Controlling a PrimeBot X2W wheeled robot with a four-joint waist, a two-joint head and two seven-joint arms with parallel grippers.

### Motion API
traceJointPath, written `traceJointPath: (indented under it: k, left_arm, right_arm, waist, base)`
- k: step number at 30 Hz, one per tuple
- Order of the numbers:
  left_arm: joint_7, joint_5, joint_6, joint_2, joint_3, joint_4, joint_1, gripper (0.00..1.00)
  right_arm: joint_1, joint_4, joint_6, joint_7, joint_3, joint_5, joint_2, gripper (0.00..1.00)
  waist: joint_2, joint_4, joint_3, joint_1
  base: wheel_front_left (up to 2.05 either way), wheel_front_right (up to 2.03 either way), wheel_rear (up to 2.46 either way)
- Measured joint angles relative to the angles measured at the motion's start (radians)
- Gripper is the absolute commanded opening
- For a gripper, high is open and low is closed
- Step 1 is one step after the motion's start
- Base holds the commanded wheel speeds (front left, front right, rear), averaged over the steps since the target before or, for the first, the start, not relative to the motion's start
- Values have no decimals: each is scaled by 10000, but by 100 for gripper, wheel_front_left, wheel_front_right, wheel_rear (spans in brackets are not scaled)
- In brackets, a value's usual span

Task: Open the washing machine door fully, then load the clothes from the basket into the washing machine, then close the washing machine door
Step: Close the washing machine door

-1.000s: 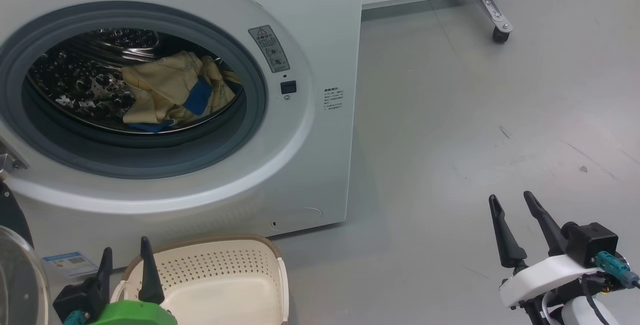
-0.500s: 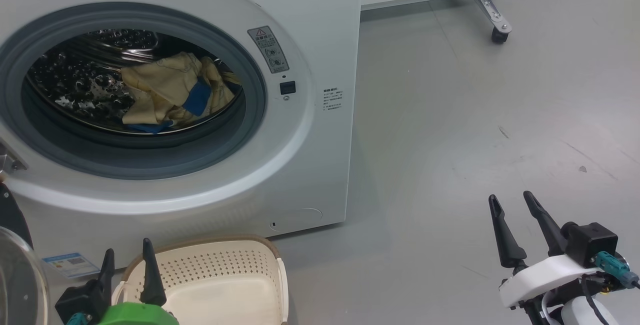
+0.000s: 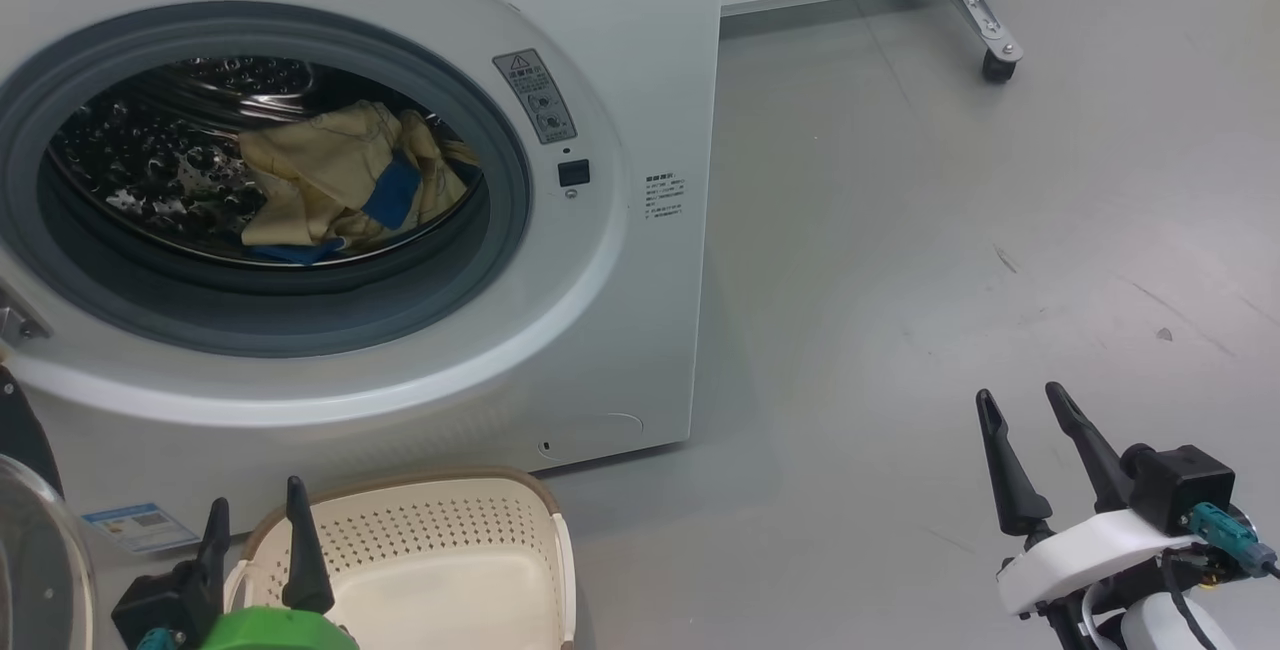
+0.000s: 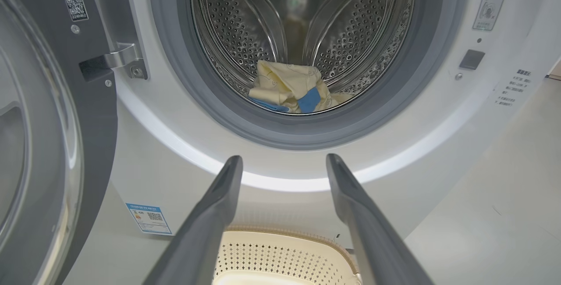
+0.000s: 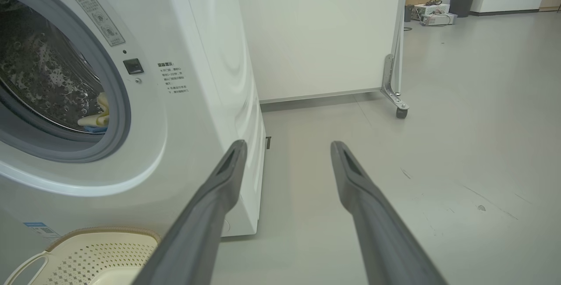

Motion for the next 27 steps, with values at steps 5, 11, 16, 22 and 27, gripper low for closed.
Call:
traceJointPath:
  k: [5,11,16,22,27]
  left_arm:
    - [0,8,105,0,27,-27,14,100]
    - [0,8,107,2,12,-50,14,100]
    - [0,8,109,2,0,-50,14,100]
    - [0,8,150,4,-15,-54,14,100]
    - [0,10,180,6,-44,-75,13,100]
  right_arm:
    - [0,-6,0,0,-2,0,4,100]
    - [0,-12,0,0,-2,0,6,100]
    - [0,-13,0,0,2,0,15,100]
    - [-1,-15,0,0,8,0,19,100]
    - [-1,-17,0,0,6,0,19,100]
  waist:
    - [0,13,49,0]
    - [0,35,113,0]
    - [0,43,145,0]
    - [0,48,185,0]
    - [0,61,244,0]
  base:
    - [-16,22,-6]
    - [-42,42,0]
    - [-61,61,0]
    - [-83,83,0]
    - [-105,105,0]
